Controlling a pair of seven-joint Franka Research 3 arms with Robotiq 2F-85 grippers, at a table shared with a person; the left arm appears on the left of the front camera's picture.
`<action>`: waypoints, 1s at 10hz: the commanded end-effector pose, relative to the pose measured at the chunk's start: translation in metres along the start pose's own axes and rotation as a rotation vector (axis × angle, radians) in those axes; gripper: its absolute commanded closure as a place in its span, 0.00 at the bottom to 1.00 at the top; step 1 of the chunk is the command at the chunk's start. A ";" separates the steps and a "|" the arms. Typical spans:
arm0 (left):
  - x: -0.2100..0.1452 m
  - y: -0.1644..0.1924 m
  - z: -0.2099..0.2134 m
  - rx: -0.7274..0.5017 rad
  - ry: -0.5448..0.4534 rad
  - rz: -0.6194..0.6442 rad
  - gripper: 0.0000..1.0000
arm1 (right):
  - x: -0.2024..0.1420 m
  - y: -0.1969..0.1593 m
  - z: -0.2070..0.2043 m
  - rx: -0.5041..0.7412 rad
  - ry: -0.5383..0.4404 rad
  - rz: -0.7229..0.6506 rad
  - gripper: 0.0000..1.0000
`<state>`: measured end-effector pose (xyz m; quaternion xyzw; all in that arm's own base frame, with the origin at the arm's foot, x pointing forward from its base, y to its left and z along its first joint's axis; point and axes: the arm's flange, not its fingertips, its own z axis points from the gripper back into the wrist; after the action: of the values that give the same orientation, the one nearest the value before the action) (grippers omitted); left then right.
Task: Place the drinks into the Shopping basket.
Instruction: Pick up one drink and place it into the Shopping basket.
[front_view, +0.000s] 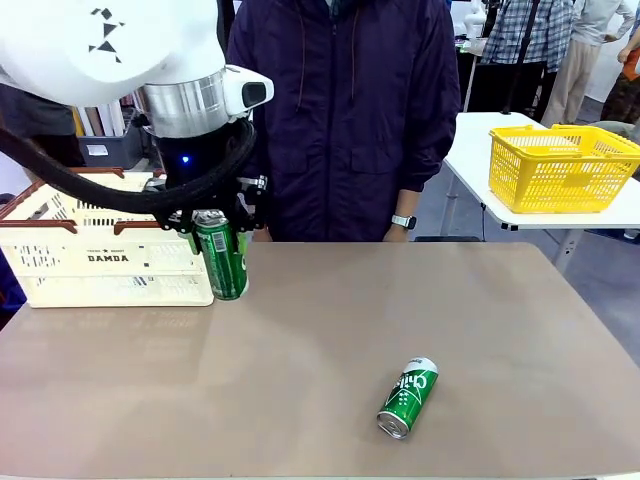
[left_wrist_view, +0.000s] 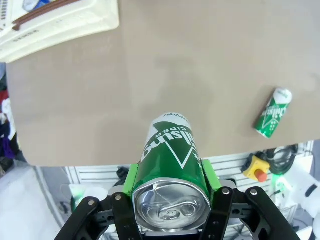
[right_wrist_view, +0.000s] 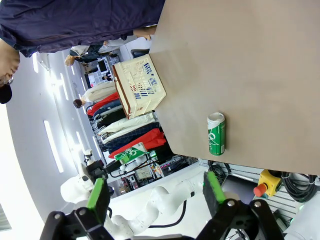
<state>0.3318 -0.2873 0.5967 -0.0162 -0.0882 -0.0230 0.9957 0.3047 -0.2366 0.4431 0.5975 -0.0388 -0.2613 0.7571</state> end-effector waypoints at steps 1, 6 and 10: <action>0.039 0.049 0.036 0.027 -0.026 0.147 1.00 | -0.001 0.005 0.002 0.016 0.003 -0.009 0.00; 0.185 0.195 0.038 0.039 -0.224 0.353 1.00 | -0.001 0.005 0.002 0.016 0.003 -0.009 0.00; 0.254 0.232 -0.049 -0.012 -0.153 0.378 1.00 | -0.001 0.005 0.002 0.016 0.003 -0.009 0.00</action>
<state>0.5965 -0.0656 0.5769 -0.0353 -0.1553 0.1658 0.9732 0.3043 -0.2371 0.4432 0.5975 -0.0392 -0.2618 0.7569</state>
